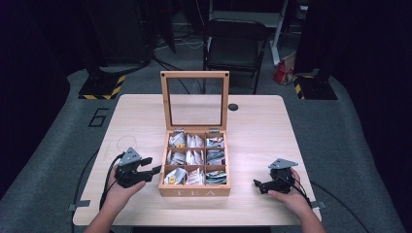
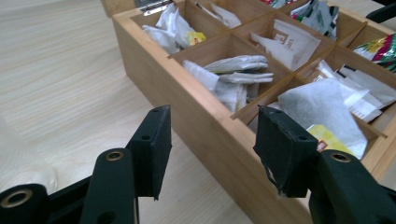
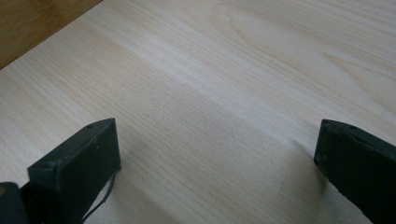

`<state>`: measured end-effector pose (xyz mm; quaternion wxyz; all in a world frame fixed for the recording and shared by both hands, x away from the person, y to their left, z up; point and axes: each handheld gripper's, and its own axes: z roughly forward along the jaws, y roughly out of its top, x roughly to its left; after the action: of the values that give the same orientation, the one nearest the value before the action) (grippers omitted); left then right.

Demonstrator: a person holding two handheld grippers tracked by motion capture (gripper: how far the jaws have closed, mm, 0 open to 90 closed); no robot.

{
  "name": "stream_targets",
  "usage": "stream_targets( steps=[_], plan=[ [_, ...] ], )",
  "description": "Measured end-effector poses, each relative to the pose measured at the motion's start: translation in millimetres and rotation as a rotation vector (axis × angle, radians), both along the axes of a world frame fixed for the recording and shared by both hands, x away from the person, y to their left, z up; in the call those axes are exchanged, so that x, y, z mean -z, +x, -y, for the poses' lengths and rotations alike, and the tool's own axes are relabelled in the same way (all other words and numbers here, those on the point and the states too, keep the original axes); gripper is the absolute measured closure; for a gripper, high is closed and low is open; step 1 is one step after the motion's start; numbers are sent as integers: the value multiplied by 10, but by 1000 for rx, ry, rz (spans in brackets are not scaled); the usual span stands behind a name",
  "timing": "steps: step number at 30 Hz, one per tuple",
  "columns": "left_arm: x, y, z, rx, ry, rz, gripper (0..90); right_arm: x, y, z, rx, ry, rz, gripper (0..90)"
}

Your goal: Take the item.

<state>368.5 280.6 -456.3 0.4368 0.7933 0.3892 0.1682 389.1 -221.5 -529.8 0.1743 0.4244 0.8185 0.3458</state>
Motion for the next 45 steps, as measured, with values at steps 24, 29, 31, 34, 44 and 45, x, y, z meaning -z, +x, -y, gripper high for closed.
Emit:
stream_targets(
  steps=[24, 29, 31, 34, 44, 45],
  plan=[
    [-130, 38, 483, 100, -5, 0, 497, 0, 0, 0, 0, -1, 0, 0],
    [-142, 50, 580, 118, -10, 0, 494, 0, 0, 0, 0, -1, 0, 0],
    [-137, 58, 616, 126, -7, 1, 490, 0, -2, -1, 2, 1, -1, 0],
    [-123, 63, 671, 129, -8, -7, 484, 0, 0, 0, 0, -2, 0, 0],
    [-96, 75, 746, 152, -2, -25, 498, 0, 0, 0, 0, 0, 0, 0],
    [-87, 75, 759, 148, -3, -21, 502, 0, -1, 0, 1, 0, -1, 0]
  ],
)
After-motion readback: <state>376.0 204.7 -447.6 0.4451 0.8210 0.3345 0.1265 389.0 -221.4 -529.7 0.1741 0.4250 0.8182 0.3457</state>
